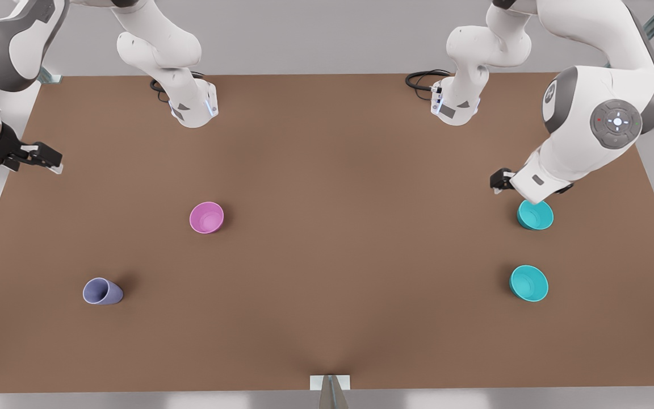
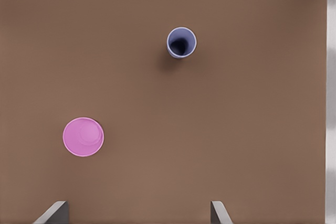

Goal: Stack the blue bowl on the pink bowl

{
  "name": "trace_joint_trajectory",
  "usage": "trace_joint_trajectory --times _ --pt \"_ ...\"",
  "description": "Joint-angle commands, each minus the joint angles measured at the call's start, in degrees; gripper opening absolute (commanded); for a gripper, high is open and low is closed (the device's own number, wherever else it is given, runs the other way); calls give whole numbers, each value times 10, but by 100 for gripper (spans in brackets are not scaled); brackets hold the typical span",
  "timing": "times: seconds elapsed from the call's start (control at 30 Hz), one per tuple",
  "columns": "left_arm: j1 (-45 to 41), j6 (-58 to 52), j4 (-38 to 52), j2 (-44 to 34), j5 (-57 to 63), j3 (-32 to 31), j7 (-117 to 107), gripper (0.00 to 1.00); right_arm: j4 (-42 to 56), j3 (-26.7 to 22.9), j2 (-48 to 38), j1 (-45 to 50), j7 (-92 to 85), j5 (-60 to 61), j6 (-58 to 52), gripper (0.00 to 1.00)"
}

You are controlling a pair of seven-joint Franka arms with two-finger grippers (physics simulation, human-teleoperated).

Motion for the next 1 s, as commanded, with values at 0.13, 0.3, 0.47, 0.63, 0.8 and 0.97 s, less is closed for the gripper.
trace_joint_trajectory --times 0.13,0.3,0.47,0.63,0.8,0.97 --pt "0 3 -2 -1 2 1 -6 100 0 0 141 56 7 29 -11 100" --pt "0 -15 -5 1 4 3 -9 100 -155 1 187 49 135 126 231 100" --pt "0 -16 -7 -2 4 5 -6 100 -369 20 121 56 134 144 472 100" --pt "0 -22 -8 -1 3 5 -2 100 -437 27 130 55 132 175 612 100" --pt "0 -28 -8 0 2 5 -2 100 -495 40 121 55 131 178 655 100" --pt "0 -40 -8 0 0 5 -1 100 -576 51 78 56 131 178 692 100"
